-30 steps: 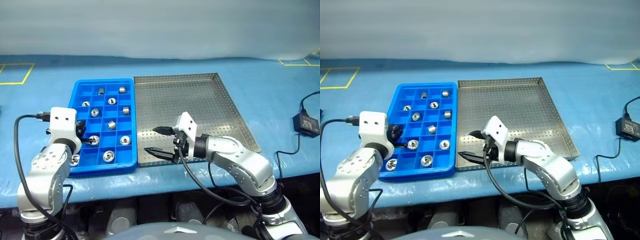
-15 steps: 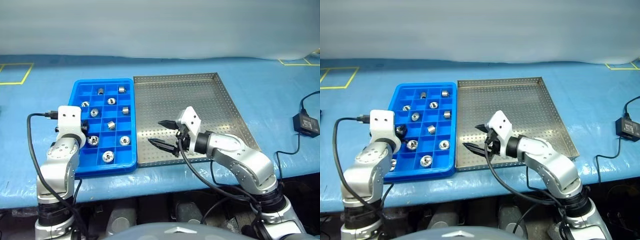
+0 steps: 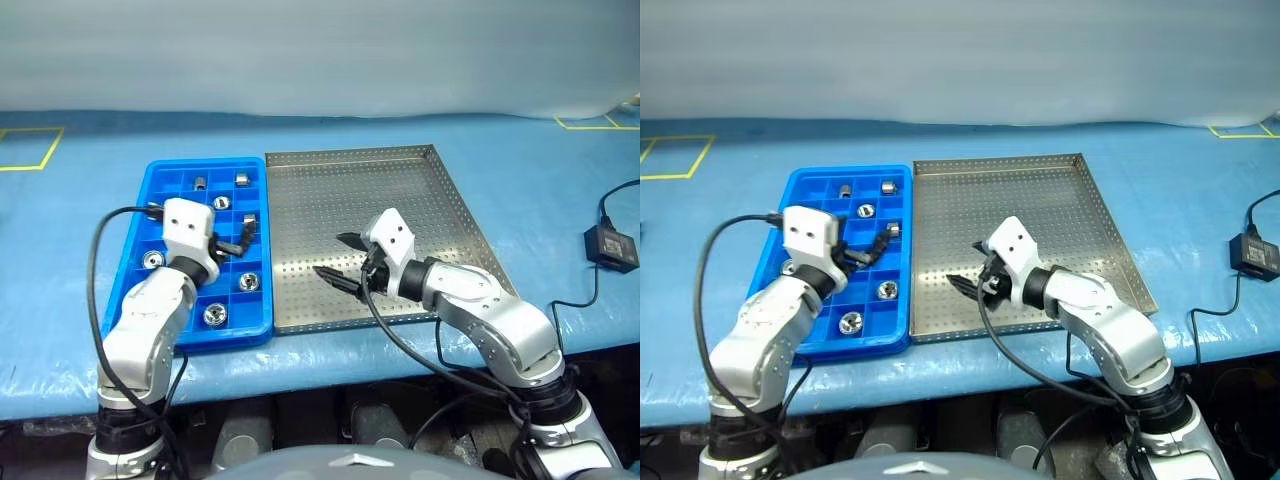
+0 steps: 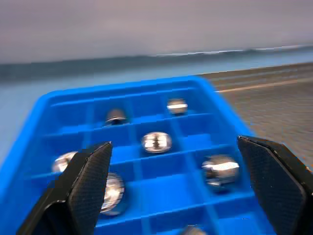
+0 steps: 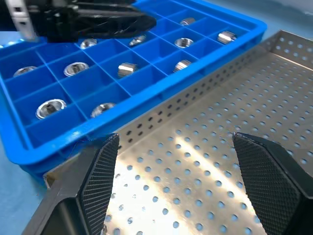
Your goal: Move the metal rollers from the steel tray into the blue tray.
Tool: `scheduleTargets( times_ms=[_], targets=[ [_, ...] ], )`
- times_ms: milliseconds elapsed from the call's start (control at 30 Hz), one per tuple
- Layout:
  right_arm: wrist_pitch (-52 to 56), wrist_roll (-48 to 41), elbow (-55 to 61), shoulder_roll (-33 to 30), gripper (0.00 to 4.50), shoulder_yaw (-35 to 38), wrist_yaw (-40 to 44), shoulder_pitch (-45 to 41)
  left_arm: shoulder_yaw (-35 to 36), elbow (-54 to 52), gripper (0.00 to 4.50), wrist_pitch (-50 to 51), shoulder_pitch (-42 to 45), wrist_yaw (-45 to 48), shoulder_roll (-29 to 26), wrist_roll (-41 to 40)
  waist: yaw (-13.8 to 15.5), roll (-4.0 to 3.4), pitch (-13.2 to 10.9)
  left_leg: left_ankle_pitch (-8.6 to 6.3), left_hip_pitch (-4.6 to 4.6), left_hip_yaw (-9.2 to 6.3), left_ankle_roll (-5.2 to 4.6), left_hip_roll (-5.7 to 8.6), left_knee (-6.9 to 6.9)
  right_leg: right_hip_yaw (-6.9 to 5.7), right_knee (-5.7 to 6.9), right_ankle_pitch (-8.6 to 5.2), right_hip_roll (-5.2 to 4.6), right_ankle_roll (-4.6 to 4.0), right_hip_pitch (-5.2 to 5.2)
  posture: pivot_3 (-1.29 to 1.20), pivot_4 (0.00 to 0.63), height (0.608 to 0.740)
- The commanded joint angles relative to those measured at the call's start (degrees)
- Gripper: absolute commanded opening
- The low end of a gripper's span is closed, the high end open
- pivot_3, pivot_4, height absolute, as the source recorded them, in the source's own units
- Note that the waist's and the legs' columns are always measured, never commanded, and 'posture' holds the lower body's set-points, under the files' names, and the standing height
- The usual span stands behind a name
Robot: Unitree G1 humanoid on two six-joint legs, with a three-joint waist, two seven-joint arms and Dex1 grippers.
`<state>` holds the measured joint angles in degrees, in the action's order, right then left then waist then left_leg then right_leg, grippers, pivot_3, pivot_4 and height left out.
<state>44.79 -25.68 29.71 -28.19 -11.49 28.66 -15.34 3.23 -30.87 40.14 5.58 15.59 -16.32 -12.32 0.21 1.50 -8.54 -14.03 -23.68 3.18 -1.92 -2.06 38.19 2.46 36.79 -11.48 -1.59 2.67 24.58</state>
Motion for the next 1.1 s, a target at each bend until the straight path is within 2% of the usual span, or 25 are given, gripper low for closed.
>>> scheduleTargets(
  times_ms=[33, 100, 233, 467, 1100],
  targets=[
    [-7.2, 4.0, -1.9, 0.4, 3.91, 3.2, -1.4, 1.0, -4.0, 1.8, 4.47, -5.8, 0.5, 5.5, -1.3, -0.7, -0.2, 0.00, 0.0, 0.00, 0.00, 0.00, 0.00, 0.01, 0.00, 0.00, 0.01, -0.01, 0.01, -0.01, 0.00, -0.01, 0.150, 0.740],
    [-8.5, 4.7, -3.6, -1.0, 3.91, 3.4, 0.5, 2.0, -6.6, 3.9, 4.47, -7.7, 1.0, 8.5, -2.4, -0.3, -0.5, -0.01, 0.0, 0.00, 0.02, 0.02, 0.00, 0.03, 0.02, -0.01, 0.00, -0.01, 0.06, 0.00, -0.02, -0.01, 0.150, 0.740],
    [-8.1, 0.3, -4.6, -3.1, 3.91, 5.8, 6.6, 3.6, -9.1, 7.1, 4.47, -9.4, 2.1, 12.8, -4.2, -0.6, -1.0, -0.01, 0.0, 0.00, 0.02, 0.04, -0.01, 0.03, 0.02, 0.01, 0.00, -0.01, 0.06, 0.01, -0.01, -0.04, 0.150, 0.740],
    [-8.8, -1.0, -7.9, -1.9, 3.91, 10.2, 7.0, 3.1, -8.5, 8.0, 4.47, -10.4, 2.6, 14.6, -5.7, -0.6, -2.0, -0.02, 0.0, 0.00, 0.05, 0.05, -0.01, 0.01, 0.02, 0.03, 0.02, -0.01, 0.12, 0.02, -0.01, -0.06, 0.150, 0.740],
    [-9.9, 1.5, -9.3, -2.4, 3.91, 9.7, 8.0, 2.4, -9.0, 8.1, 4.47, -11.4, 1.3, 14.4, -5.3, -0.3, -2.3, -0.03, 0.0, 0.00, 0.05, 0.05, -0.01, -0.01, 0.02, 0.05, 0.02, 0.00, 0.10, 0.05, -0.01, -0.06, 0.150, 0.740]
  ],
)
